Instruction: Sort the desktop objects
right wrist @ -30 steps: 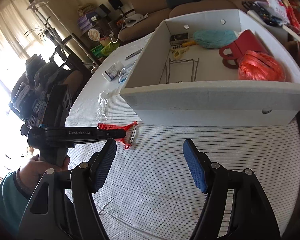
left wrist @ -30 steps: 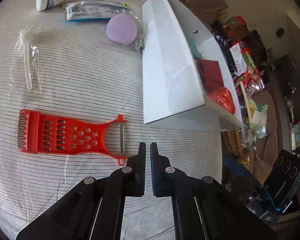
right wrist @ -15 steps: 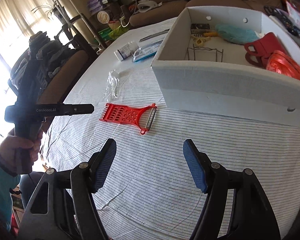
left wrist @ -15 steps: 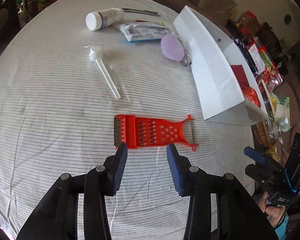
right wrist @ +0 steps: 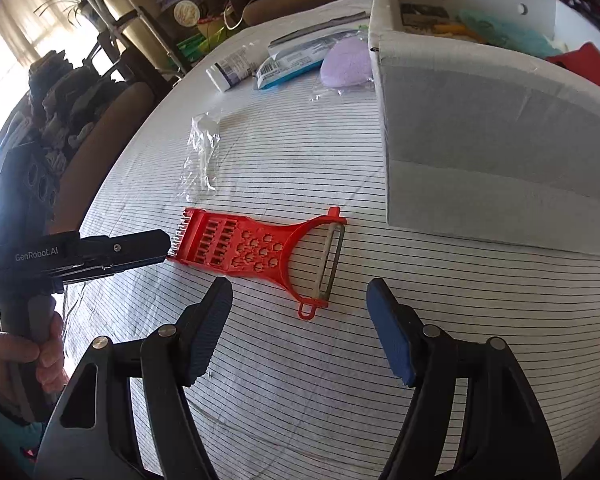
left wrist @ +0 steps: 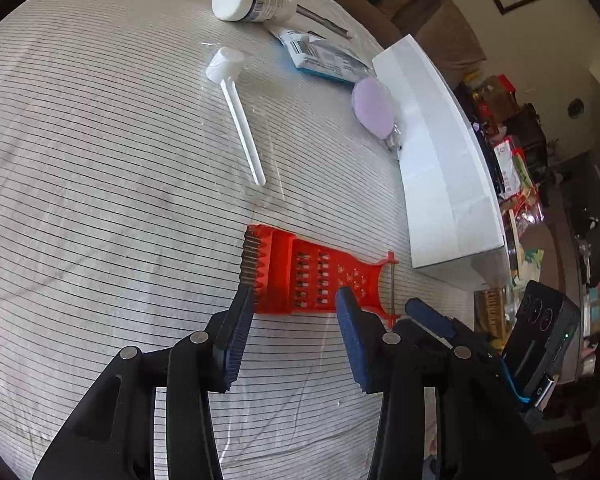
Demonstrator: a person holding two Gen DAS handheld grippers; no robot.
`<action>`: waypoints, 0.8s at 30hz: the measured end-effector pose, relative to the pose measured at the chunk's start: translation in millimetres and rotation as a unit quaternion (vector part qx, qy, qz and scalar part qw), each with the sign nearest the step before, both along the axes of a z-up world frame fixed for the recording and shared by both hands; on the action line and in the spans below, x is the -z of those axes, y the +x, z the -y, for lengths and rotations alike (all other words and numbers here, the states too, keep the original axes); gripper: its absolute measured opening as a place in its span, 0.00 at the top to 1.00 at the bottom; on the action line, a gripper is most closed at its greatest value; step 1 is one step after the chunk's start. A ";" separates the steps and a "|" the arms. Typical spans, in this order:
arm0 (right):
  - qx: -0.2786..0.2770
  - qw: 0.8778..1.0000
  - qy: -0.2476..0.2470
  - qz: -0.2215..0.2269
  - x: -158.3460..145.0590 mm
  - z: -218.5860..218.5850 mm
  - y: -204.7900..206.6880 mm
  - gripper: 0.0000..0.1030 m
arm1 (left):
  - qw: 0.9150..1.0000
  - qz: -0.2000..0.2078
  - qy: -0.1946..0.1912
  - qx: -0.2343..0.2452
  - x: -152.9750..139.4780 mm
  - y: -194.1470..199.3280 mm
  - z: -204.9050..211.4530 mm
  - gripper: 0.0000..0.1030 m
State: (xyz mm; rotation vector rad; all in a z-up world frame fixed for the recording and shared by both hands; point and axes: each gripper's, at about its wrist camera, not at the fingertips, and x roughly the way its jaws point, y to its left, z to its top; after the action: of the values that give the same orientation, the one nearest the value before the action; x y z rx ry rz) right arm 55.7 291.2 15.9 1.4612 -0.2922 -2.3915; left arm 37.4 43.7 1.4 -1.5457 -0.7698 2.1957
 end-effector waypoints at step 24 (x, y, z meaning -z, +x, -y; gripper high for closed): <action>0.036 0.996 -0.081 0.026 2.2 5.9 -18.4 0.48 | 0.998 0.000 0.065 -0.020 0.9 4.3 15.1 0.45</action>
State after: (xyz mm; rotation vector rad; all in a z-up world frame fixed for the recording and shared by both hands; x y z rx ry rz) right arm 37.3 285.3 13.7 1.4623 -0.5466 -2.3275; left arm 41.7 28.6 0.5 -1.4801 -0.9321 2.1277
